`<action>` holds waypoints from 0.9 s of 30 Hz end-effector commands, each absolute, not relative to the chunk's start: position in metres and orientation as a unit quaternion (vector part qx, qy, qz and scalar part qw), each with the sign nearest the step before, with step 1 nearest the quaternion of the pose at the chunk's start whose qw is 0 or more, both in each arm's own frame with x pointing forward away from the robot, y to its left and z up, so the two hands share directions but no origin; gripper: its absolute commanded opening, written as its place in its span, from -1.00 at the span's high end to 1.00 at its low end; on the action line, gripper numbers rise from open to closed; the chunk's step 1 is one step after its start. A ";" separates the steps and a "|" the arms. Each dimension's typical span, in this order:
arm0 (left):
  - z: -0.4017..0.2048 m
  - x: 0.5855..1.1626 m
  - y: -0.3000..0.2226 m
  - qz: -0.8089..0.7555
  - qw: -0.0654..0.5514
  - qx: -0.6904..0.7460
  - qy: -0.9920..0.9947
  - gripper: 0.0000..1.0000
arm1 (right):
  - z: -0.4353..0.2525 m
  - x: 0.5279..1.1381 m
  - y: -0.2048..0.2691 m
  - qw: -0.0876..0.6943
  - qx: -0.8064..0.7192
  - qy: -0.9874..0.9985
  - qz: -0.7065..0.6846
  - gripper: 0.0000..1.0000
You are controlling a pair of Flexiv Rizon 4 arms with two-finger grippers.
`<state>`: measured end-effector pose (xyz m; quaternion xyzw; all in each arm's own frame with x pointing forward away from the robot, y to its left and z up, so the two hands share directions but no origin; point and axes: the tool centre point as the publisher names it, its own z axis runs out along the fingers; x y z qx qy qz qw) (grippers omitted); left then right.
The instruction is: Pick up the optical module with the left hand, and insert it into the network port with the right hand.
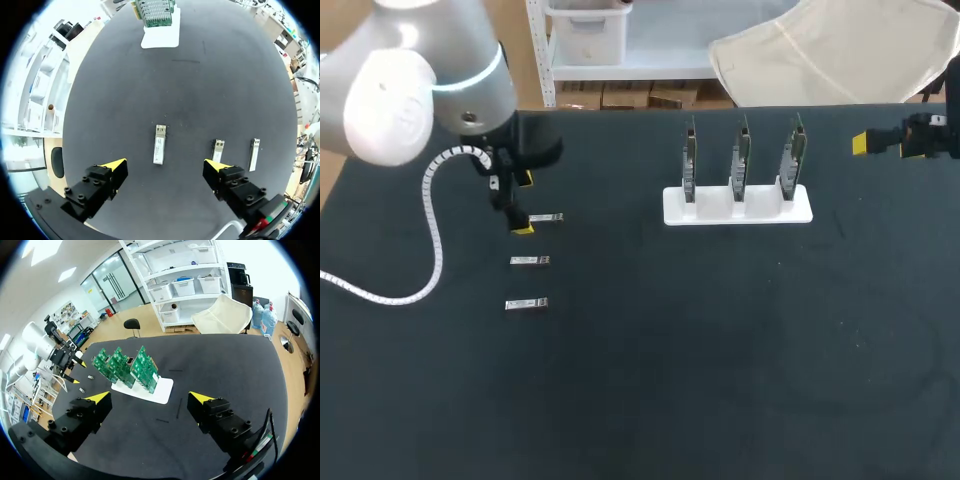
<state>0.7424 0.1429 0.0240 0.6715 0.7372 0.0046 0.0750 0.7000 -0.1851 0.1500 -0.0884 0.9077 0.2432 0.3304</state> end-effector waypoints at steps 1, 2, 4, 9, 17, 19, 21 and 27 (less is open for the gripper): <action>0.018 0.747 0.142 0.010 0.073 0.676 0.733 -1.00 | 0.150 0.700 -0.185 0.330 -0.088 0.908 0.243 -1.00; 0.017 0.748 0.142 0.010 0.073 0.677 0.733 -1.00 | 0.150 0.700 -0.185 0.330 -0.088 0.908 0.243 -1.00; 0.015 0.750 0.141 0.013 0.069 0.680 0.730 -1.00 | 0.150 0.700 -0.185 0.330 -0.088 0.908 0.243 -1.00; 0.009 0.753 0.140 0.015 0.061 0.685 0.726 -1.00 | 0.150 0.700 -0.185 0.330 -0.088 0.908 0.243 -1.00; 0.001 0.757 0.135 0.018 0.058 0.686 0.725 -1.00 | 0.150 0.700 -0.185 0.330 -0.088 0.908 0.243 -1.00; -0.001 0.758 0.136 0.021 0.056 0.685 0.726 -1.00 | 0.150 0.700 -0.185 0.330 -0.088 0.908 0.243 -1.00; -0.002 0.759 0.137 0.023 0.053 0.684 0.728 -1.00 | 0.150 0.700 -0.185 0.330 -0.088 0.908 0.243 -1.00; -0.006 0.760 0.139 0.032 0.045 0.681 0.730 -1.00 | 0.150 0.700 -0.185 0.330 -0.088 0.908 0.243 -1.00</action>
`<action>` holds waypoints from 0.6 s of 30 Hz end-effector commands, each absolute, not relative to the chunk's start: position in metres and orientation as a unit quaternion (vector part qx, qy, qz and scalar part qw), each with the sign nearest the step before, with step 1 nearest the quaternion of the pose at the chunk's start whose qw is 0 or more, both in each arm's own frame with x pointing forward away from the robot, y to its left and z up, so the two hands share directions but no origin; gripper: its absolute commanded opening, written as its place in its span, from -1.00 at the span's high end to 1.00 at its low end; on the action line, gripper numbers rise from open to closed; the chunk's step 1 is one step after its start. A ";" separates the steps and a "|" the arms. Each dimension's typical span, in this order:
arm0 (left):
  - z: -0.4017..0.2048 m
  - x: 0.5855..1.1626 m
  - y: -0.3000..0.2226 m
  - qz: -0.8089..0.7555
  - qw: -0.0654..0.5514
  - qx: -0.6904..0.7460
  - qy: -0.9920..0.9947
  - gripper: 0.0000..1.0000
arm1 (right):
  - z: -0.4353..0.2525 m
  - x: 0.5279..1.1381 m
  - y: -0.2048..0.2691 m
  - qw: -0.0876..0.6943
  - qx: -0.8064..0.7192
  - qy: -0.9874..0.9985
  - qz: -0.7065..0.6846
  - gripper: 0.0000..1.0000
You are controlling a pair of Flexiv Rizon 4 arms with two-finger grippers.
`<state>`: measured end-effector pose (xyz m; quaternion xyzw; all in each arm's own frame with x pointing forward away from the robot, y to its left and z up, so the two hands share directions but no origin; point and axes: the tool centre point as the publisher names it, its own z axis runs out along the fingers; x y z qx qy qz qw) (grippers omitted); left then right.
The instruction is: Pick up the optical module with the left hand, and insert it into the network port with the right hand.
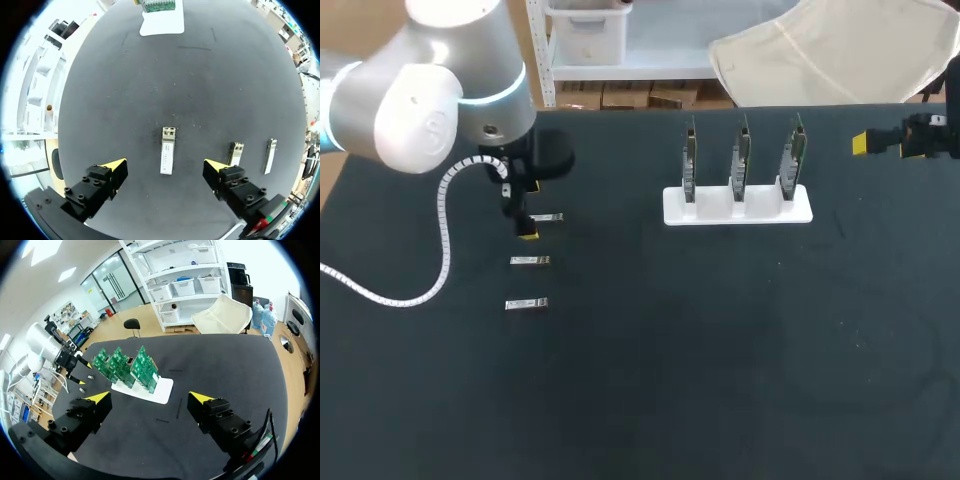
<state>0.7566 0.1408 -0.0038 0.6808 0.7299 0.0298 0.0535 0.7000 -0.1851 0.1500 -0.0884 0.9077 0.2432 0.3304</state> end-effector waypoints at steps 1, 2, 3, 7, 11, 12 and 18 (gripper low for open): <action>-0.006 0.759 0.140 0.032 0.045 0.681 0.730 -1.00 | 0.150 0.700 -0.185 0.330 -0.088 0.908 0.243 -1.00; -0.007 0.759 0.140 0.032 0.042 0.681 0.730 -1.00 | 0.150 0.700 -0.185 0.330 -0.088 0.908 0.243 -1.00; -0.008 0.759 0.141 0.031 0.040 0.680 0.731 -1.00 | 0.150 0.700 -0.185 0.330 -0.088 0.908 0.243 -1.00; -0.009 0.759 0.143 0.028 0.030 0.676 0.735 -1.00 | 0.150 0.700 -0.185 0.330 -0.088 0.908 0.243 -1.00; -0.011 0.760 0.144 0.024 0.024 0.672 0.740 -1.00 | 0.150 0.700 -0.185 0.330 -0.088 0.908 0.243 -1.00; -0.011 0.760 0.144 0.024 0.027 0.672 0.740 -1.00 | 0.150 0.700 -0.185 0.330 -0.088 0.908 0.243 -1.00; -0.010 0.761 0.143 0.013 0.032 0.673 0.739 -1.00 | 0.150 0.700 -0.185 0.330 -0.088 0.908 0.243 -1.00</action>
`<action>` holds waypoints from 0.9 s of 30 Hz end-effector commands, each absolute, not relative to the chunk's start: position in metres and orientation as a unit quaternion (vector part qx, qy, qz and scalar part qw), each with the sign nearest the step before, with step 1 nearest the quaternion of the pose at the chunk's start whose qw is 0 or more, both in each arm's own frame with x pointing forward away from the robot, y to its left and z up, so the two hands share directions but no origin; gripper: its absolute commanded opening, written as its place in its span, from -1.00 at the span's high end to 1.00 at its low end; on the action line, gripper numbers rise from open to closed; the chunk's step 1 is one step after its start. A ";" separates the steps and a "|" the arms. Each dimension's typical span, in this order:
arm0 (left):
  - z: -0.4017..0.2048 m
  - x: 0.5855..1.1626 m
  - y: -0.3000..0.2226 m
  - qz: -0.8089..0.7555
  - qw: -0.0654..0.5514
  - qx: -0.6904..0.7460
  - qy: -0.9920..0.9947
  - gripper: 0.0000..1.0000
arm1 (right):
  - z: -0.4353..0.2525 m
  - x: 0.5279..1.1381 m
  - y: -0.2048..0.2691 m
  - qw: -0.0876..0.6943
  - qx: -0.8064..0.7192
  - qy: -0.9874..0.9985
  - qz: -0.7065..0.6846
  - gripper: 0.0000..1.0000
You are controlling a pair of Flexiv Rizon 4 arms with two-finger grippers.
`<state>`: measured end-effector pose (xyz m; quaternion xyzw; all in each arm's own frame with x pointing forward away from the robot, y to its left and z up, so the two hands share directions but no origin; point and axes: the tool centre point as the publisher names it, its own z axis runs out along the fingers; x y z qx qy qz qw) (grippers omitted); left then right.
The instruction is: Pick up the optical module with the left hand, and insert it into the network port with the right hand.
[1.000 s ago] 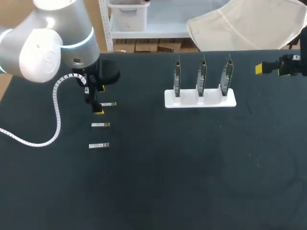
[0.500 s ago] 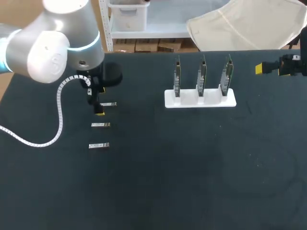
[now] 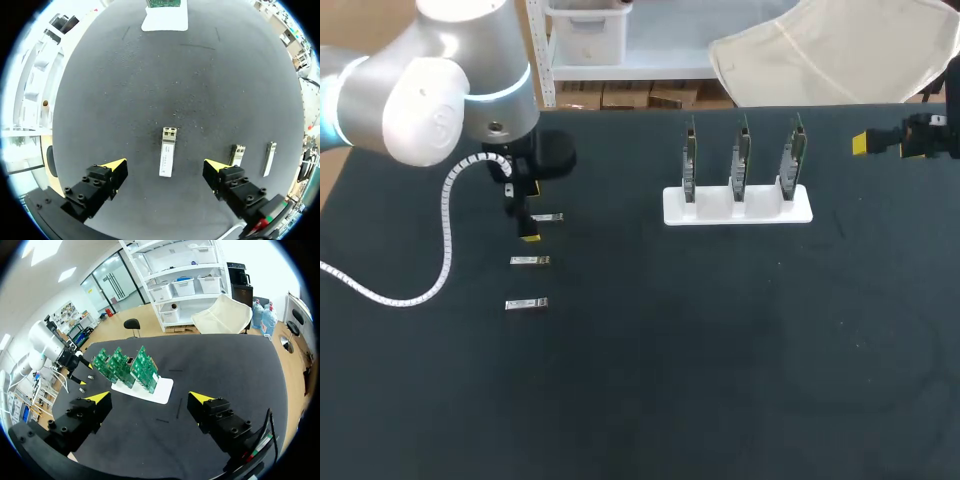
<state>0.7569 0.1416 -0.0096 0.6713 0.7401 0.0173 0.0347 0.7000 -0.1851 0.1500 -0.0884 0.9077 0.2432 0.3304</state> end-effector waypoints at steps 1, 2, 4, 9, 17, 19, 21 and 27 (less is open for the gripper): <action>-0.011 0.761 0.142 0.013 0.031 0.673 0.739 -1.00 | 0.150 0.700 -0.185 0.330 -0.088 0.908 0.243 -1.00; -0.011 0.761 0.142 0.013 0.030 0.673 0.738 -1.00 | 0.150 0.700 -0.185 0.330 -0.088 0.908 0.243 -1.00; -0.011 0.761 0.142 0.012 0.028 0.674 0.738 -1.00 | 0.150 0.700 -0.185 0.330 -0.088 0.908 0.243 -1.00; -0.013 0.758 0.143 0.012 0.021 0.675 0.738 -1.00 | 0.150 0.700 -0.185 0.330 -0.088 0.908 0.243 -1.00; -0.015 0.756 0.144 0.004 0.011 0.675 0.738 -1.00 | 0.150 0.700 -0.185 0.330 -0.088 0.908 0.243 -1.00; -0.015 0.755 0.144 0.003 0.009 0.674 0.738 -1.00 | 0.150 0.700 -0.185 0.330 -0.088 0.908 0.243 -1.00; -0.015 0.755 0.144 0.003 0.010 0.673 0.739 -1.00 | 0.150 0.700 -0.185 0.330 -0.088 0.908 0.243 -1.00; -0.015 0.756 0.143 0.002 0.011 0.674 0.739 -1.00 | 0.150 0.700 -0.185 0.330 -0.088 0.908 0.243 -1.00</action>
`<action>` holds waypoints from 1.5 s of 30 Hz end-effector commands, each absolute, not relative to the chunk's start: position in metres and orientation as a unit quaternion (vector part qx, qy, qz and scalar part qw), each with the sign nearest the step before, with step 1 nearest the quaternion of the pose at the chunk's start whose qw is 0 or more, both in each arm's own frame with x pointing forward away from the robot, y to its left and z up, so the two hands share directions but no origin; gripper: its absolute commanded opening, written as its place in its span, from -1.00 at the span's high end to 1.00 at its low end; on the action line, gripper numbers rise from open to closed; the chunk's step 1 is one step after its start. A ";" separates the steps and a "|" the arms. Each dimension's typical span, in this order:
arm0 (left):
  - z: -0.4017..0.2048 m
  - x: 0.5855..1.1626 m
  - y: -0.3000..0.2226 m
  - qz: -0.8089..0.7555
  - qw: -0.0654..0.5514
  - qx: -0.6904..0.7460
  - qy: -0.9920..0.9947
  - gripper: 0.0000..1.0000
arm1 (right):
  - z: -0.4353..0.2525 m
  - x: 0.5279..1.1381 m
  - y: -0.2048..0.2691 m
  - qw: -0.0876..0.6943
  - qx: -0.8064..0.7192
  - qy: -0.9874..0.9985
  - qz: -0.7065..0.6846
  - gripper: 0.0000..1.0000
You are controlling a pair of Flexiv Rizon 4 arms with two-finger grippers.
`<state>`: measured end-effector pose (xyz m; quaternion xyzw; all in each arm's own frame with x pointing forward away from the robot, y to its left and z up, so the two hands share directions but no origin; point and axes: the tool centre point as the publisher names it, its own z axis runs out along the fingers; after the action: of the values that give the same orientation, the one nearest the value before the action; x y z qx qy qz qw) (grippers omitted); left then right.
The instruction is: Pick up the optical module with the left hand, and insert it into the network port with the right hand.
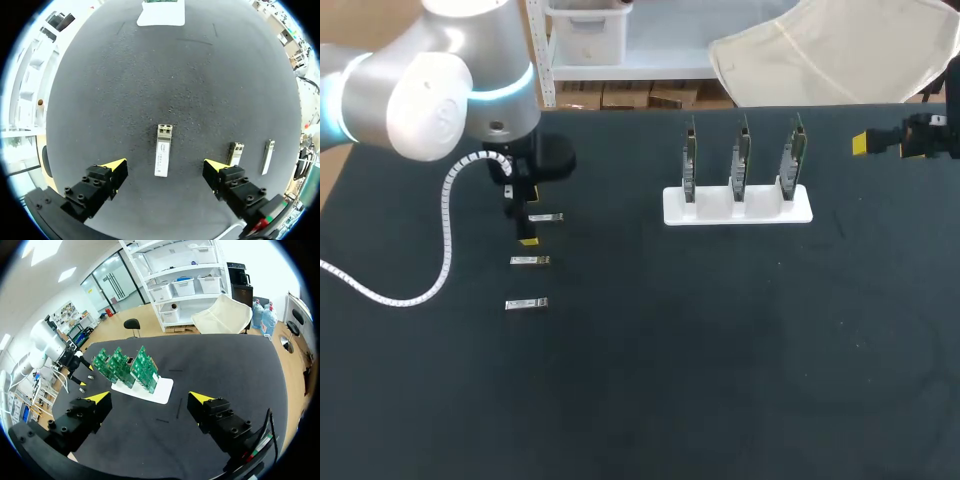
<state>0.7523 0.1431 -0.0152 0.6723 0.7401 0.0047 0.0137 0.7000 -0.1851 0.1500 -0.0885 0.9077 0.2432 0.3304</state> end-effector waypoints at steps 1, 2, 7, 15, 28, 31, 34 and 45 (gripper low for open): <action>-0.015 0.756 0.143 0.001 0.011 0.674 0.739 -1.00 | 0.150 0.700 -0.185 0.330 -0.088 0.908 0.243 -1.00; -0.015 0.756 0.143 0.001 0.011 0.674 0.739 -1.00 | 0.150 0.700 -0.185 0.330 -0.088 0.908 0.243 -1.00; -0.016 0.756 0.143 -0.005 0.011 0.676 0.737 -0.75 | 0.150 0.700 -0.185 0.330 -0.088 0.908 0.243 -1.00; -0.015 0.756 0.141 -0.010 0.015 0.674 0.739 1.00 | 0.150 0.700 -0.185 0.330 -0.088 0.908 0.243 -1.00; -0.008 0.757 0.137 -0.017 0.048 0.670 0.741 1.00 | 0.150 0.700 -0.185 0.330 -0.088 0.908 0.243 -1.00; 0.000 0.761 0.134 -0.023 0.069 0.658 0.749 1.00 | 0.150 0.700 -0.185 0.330 -0.088 0.908 0.243 -1.00; 0.013 0.766 0.130 -0.043 0.102 0.637 0.763 1.00 | 0.150 0.700 -0.185 0.330 -0.088 0.908 0.243 -1.00; 0.121 0.791 0.102 -0.226 0.298 0.475 0.796 1.00 | 0.150 0.700 -0.185 0.330 -0.088 0.908 0.243 -1.00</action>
<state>0.7968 0.0928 0.0955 0.5540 0.7987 -0.1273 0.1973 0.7000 -0.1851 0.1500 -0.0884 0.9077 0.2432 0.3304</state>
